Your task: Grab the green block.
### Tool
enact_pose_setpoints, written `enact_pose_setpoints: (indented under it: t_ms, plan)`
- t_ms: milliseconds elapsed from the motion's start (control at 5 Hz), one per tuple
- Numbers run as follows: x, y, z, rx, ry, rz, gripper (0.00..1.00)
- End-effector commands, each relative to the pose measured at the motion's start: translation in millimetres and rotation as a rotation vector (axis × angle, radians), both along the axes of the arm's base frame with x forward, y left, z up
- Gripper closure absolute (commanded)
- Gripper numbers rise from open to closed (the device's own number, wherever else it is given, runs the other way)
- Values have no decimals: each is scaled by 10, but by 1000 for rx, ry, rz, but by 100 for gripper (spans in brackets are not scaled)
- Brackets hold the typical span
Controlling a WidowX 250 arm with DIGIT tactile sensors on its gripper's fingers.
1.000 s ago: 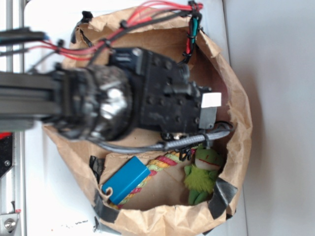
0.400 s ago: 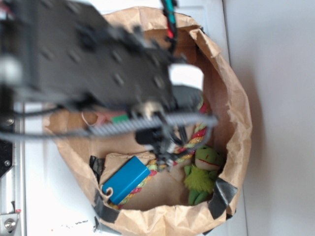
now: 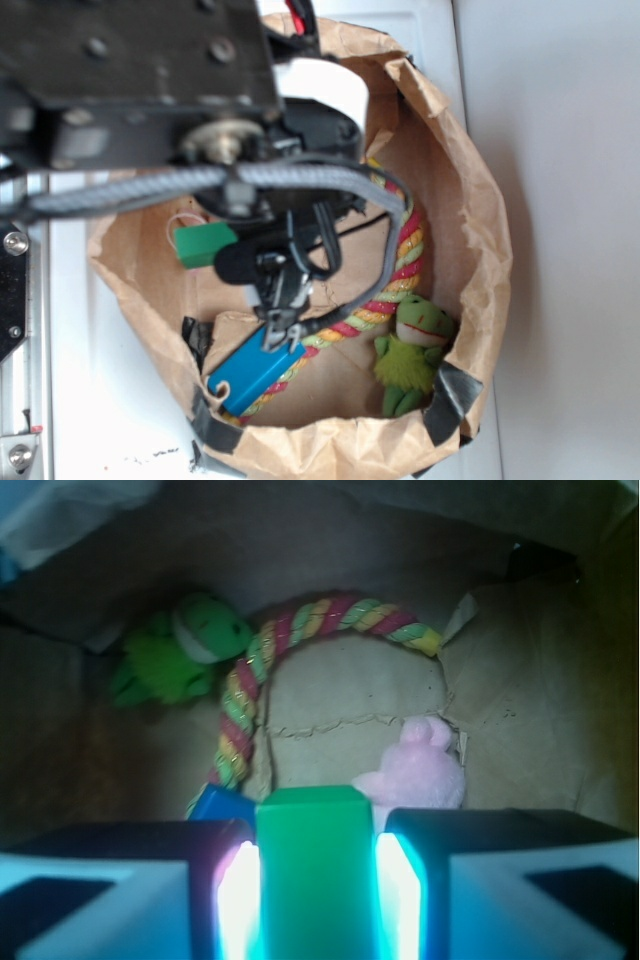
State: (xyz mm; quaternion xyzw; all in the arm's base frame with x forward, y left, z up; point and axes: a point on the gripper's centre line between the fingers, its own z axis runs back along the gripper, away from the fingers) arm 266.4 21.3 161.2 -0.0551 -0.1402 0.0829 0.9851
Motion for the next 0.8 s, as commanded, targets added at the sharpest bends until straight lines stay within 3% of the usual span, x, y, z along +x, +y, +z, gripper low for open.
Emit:
enact_pose_setpoints:
  t_ms: [0,200,400,600]
  plan:
    - [67,-8,302,41,-109,-27,100]
    - [160,-110,269,91,-120,-30,100]
    - [174,-130,264,91,-126,-28,100]
    - [195,-139,225,131,-125,-15,100]
